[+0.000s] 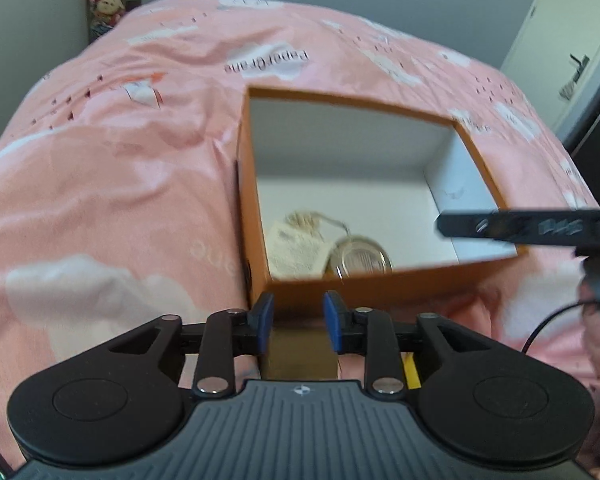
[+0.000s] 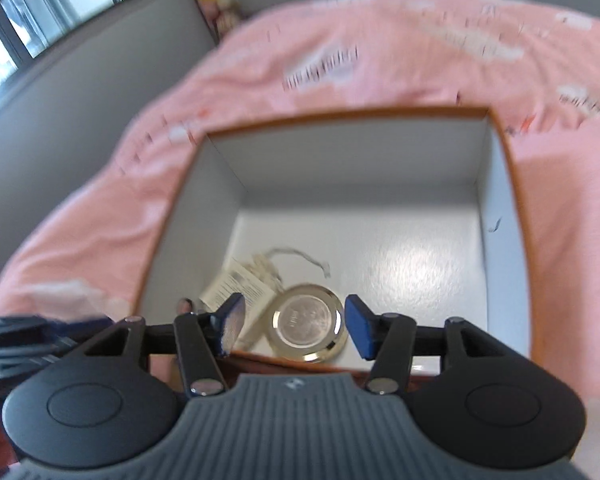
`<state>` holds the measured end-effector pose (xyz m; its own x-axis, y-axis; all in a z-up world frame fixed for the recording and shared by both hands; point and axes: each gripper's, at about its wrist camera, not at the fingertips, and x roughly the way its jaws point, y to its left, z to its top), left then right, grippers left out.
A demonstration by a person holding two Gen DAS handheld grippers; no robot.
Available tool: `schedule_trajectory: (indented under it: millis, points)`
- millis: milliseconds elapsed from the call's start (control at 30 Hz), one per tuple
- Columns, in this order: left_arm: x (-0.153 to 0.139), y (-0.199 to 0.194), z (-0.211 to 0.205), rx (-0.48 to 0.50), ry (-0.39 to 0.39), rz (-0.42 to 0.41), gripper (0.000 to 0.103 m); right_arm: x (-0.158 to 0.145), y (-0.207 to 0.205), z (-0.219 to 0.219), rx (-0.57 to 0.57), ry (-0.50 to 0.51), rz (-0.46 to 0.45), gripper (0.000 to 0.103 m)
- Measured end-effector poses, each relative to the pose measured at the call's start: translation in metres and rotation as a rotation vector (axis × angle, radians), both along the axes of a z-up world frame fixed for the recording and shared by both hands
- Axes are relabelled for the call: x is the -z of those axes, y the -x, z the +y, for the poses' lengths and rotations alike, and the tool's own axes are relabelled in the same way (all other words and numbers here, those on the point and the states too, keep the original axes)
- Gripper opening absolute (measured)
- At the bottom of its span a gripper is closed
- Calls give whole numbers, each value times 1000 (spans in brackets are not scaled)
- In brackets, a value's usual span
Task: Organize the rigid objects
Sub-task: 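Grasp the clear pink tub with the right tool while left tool moves to the brown box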
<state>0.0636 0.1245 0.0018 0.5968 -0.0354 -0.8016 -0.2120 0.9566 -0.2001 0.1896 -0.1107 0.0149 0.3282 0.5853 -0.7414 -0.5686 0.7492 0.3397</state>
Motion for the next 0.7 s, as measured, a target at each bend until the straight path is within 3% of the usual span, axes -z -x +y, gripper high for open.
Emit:
schedule_trajectory:
  millis: [133,267,467,533,633,700]
  points:
    - [14,9,-10,44,10,49,51,-9,31,-13,-10,-32,-18,55]
    - [29,16,-19,75,4,105,62,11,49,-13,-34,12,42,55]
    - [45,31,-27,101,-56,218,62,54,69,10,-106,94,143,55]
    - [47,35,-22,62,-89,240,62,59,81,21,-170,119,144,55]
    - [51,38,-16,51,-117,264,54,62,96,41,-273,163,120,55]
    - [51,41,-16,72,-129,264,51,64,107,56,-355,200,85,63]
